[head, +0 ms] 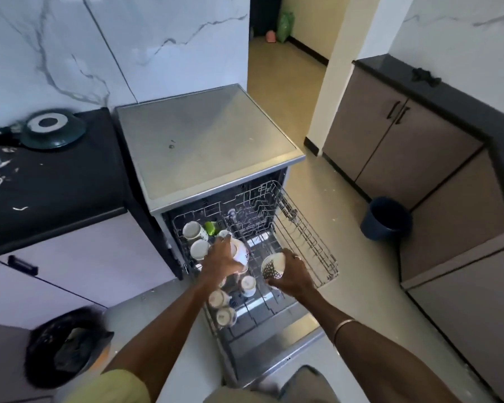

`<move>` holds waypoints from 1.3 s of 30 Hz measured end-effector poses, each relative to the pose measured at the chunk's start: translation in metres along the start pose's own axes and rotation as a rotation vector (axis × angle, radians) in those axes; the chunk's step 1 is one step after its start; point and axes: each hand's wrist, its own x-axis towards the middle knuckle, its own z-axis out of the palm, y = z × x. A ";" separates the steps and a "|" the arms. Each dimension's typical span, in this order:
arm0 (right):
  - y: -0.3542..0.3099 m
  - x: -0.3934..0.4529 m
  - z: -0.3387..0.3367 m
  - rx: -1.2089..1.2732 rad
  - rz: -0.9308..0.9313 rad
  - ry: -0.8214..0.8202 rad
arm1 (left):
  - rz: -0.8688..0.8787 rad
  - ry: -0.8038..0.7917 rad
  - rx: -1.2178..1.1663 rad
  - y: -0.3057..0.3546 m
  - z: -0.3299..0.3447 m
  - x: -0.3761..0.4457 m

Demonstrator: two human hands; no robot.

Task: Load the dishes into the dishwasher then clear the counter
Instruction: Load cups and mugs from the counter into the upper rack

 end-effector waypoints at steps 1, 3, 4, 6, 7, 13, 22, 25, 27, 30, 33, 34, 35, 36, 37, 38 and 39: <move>0.000 0.009 0.003 -0.011 -0.007 -0.008 | -0.016 0.012 -0.021 0.002 0.001 0.010; -0.002 0.032 0.009 -0.015 -0.036 -0.041 | -0.066 0.037 -0.071 0.005 0.001 0.032; -0.003 0.042 0.012 -0.005 -0.050 -0.055 | -0.085 0.046 -0.094 0.008 0.000 0.041; -0.001 0.071 0.020 0.000 -0.066 -0.070 | -0.110 0.061 -0.096 0.010 0.004 0.070; 0.002 0.089 0.026 0.006 -0.069 -0.083 | -0.118 0.071 -0.089 0.010 0.007 0.087; 0.021 0.196 0.079 0.059 -0.131 -0.106 | -0.161 0.109 -0.052 -0.028 0.059 0.214; 0.055 0.264 0.153 0.058 -0.201 -0.089 | -0.036 0.236 -0.091 -0.036 0.117 0.298; 0.064 0.271 0.165 0.028 -0.195 -0.081 | -0.018 0.273 -0.009 -0.043 0.130 0.308; 0.070 0.273 0.168 0.003 -0.220 -0.075 | 0.014 0.291 0.104 -0.047 0.139 0.315; 0.073 0.275 0.166 -0.021 -0.274 -0.054 | 0.052 0.290 0.248 -0.050 0.153 0.323; 0.070 0.271 0.159 0.008 -0.293 -0.024 | 0.030 0.333 0.189 -0.050 0.160 0.320; 0.069 0.269 0.158 -0.003 -0.307 -0.017 | 0.016 0.344 0.157 -0.050 0.160 0.319; 0.068 0.267 0.158 -0.024 -0.329 -0.009 | -0.001 0.344 0.128 -0.051 0.159 0.318; 0.067 0.265 0.159 -0.048 -0.352 0.000 | -0.015 0.331 0.109 -0.052 0.157 0.318; 0.066 0.264 0.161 -0.055 -0.371 0.011 | -0.022 0.312 0.100 -0.055 0.155 0.319; 0.065 0.265 0.162 -0.046 -0.375 0.012 | -0.019 0.296 0.089 -0.058 0.152 0.321; 0.063 0.265 0.162 -0.022 -0.366 0.009 | -0.007 0.280 0.068 -0.061 0.149 0.322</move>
